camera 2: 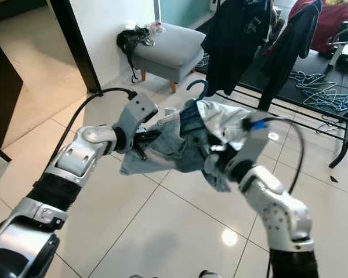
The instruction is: Hang hanger
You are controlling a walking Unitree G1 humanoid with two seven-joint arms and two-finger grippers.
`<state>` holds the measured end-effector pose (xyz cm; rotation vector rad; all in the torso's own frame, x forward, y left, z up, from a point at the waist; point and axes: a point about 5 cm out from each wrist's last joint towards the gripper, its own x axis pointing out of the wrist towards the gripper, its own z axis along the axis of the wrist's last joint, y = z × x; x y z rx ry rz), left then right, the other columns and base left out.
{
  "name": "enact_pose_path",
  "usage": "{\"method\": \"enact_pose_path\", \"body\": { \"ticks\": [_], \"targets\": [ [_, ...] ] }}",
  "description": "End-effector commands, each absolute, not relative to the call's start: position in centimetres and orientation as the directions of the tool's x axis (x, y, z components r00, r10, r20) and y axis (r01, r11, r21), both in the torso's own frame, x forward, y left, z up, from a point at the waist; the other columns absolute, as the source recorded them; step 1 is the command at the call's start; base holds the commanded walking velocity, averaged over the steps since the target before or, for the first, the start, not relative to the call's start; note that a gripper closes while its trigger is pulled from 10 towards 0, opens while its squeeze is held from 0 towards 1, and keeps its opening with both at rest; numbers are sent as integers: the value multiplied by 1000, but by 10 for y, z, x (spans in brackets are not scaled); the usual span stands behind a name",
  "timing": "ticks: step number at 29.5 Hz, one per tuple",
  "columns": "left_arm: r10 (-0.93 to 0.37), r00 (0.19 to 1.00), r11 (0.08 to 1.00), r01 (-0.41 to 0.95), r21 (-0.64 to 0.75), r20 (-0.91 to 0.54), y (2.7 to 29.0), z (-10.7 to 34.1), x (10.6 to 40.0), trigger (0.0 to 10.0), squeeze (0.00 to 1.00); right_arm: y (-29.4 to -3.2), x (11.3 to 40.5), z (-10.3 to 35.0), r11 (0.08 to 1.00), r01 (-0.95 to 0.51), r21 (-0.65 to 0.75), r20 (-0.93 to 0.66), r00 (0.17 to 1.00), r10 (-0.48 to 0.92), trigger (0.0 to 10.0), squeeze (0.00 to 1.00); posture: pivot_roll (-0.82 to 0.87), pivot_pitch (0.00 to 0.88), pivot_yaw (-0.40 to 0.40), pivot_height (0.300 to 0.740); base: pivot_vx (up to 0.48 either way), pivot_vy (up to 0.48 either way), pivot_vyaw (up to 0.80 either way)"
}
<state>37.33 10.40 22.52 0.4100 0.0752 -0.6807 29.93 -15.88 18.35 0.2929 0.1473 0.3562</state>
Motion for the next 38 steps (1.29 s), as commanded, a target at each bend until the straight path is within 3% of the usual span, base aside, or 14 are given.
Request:
{"method": "enact_pose_path", "body": {
  "ticks": [1, 2, 7, 12, 17, 19, 22, 24, 25, 26, 27, 34, 35, 38],
  "targets": [
    [-585, 801, 739, 592, 322, -131, 109, 236, 373, 10000, 0, -159, 298, 170, 909, -291, 298, -148, 927, 345, 10000, 961, -31, 191, -12, 740, 0, 0, 0],
    [-568, 816, 758, 569, 319, -106, 114, 239, 374, 10000, 0, -165, 298, 165, 923, -270, 275, -177, 929, 325, 10000, 1000, -29, 191, -15, 740, 0, 0, 0],
    [-542, 839, 788, 530, 313, -56, 131, 242, 375, 10000, 0, -198, 299, 161, 965, -172, 200, -210, 954, 214, 10000, 1000, -30, 194, -16, 740, 0, 0, 0],
    [-588, 809, 752, 560, 348, -31, 137, 244, 369, 10000, 0, -223, 293, 171, 977, -167, 130, -180, 965, 189, 10000, 1000, -34, 199, -20, 740, 0, 0, 0],
    [-691, 720, 626, 638, 448, -60, 139, 242, 356, 10000, 0, -253, 277, 210, 959, -271, 84, -2, 962, 272, 10000, 1000, -34, 201, -23, 740, 0, 0, 0],
    [-761, 641, 521, 696, 493, -100, 138, 239, 347, 10000, 0, -267, 263, 247, 922, -373, 99, 170, 920, 354, 10000, 1000, -36, 201, -24, 740, 0, 0, 0],
    [-761, 641, 521, 696, 493, -100, 138, 239, 347, 10000, 0, -267, 263, 247, 922, -373, 99, 170, 920, 354, 10000, 1000, -36, 201, -24, 740, 0, 0, 0],
    [-855, 472, 308, 794, 525, -213, 134, 231, 329, 10000, 0, -279, 240, 275, 850, -526, 9, 233, 828, 510, 10000, 1000, -35, 197, -27, 740, 0, 0, 0],
    [-855, 472, 308, 794, 525, -213, 134, 231, 329, 10000, 0, -279, 240, 275, 850, -526, 9, 233, 828, 510, 10000, 1000, -35, 197, -27, 740, 0, 0, 0],
    [-879, 379, 181, 826, 534, -289, 131, 224, 319, 10000, 0, -278, 227, 279, 775, -628, -67, 163, 760, 629, 10000, 0, -35, 195, -25, 740, 0, 0, 0],
    [-885, 319, 99, 840, 533, -339, 130, 220, 313, 10000, 0, -275, 218, 280, 712, -694, -103, 99, 706, 702, 10000, 0, -35, 195, -25, 740, 0, 0, 0],
    [-895, 240, 5, 849, 528, -376, 126, 219, 305, 10000, 0, -276, 212, 291, 632, -768, -100, 66, 629, 774, 10000, 0, -47, 190, -26, 740, 0, 0, 0],
    [-904, 197, -39, 847, 530, -381, 123, 223, 302, 10000, 0, -277, 210, 301, 577, -811, -96, 52, 575, 816, 10000, 0, -52, 183, -24, 740, 0, 0, 0],
    [-911, 160, -78, 839, 539, -380, 119, 229, 300, 10000, 0, -276, 208, 304, 517, -850, -97, -18, 521, 853, 10000, 0, -51, 180, -25, 740, 0, 0, 0]
  ]
}}
